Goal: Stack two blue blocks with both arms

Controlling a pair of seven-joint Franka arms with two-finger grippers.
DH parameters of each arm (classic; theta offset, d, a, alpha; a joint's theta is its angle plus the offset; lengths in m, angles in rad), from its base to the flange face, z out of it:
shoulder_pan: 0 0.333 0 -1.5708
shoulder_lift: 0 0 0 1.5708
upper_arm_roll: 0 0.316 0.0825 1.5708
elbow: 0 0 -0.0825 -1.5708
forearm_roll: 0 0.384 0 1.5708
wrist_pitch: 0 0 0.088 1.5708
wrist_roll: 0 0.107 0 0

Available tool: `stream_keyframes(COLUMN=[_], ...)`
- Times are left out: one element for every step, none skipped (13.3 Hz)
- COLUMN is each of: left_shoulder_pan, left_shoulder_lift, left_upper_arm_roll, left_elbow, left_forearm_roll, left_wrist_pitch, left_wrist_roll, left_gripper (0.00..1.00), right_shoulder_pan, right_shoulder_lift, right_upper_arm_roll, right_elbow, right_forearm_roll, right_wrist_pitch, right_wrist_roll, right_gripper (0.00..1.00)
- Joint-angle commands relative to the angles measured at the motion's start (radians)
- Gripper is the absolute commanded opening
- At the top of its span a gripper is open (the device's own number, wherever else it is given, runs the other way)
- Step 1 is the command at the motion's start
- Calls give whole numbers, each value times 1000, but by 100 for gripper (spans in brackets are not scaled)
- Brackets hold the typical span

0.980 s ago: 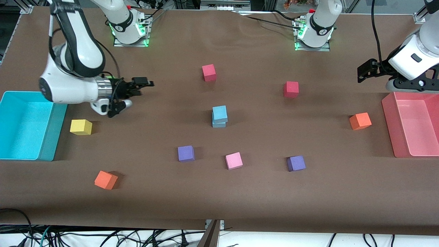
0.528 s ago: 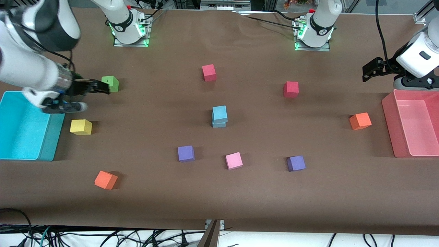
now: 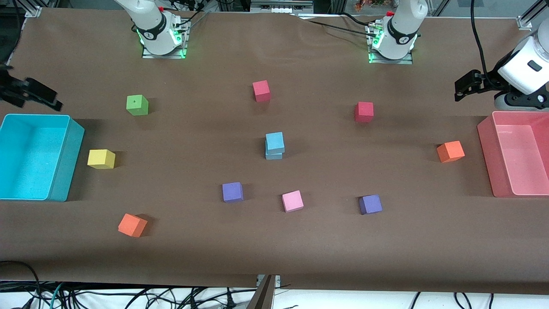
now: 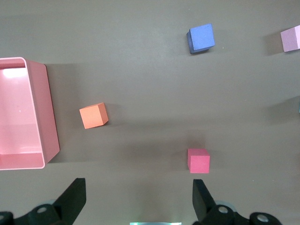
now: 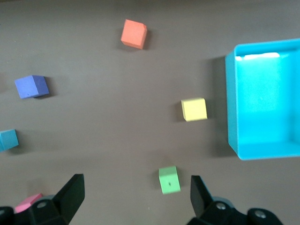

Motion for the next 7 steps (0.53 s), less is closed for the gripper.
stream_keyframes(left_shoulder_pan=[-2,-2,-2,-2,-3,-5,-6], left_shoulder_lift=[-6,-6,-6,-6,-6,-6,-6], left_upper_arm_roll=[-1,-1,-1,-1,1,2,2], left_elbow=[12,14,12,14,12,14,14], left_forearm_roll=[26,26,26,26,26,26,26], left_wrist_pitch=[-14,-14,-14,-14,-13,-13,-13], left_wrist_roll=[19,19,19,19,19,19,19], left_gripper=[100,100,100,100,100,100,100], right_shoulder_pan=[-1,4,4,4,4,2,1], right_shoulder_lift=[-10,-22,-29,-30,-30,-30,-32], right_upper_arm_roll=[-17,-33,-40,-42,-42,-42,-41], right_elbow=[-31,-57,-68,-73,-73,-73,-73], right_forearm_roll=[-13,-13,-11,-11,-13,-14,-17], right_wrist_pitch=[-22,-18,-16,-16,-15,-12,-13], right_wrist_roll=[22,17,16,11,11,13,13], right_gripper=[100,100,100,100,100,100,100])
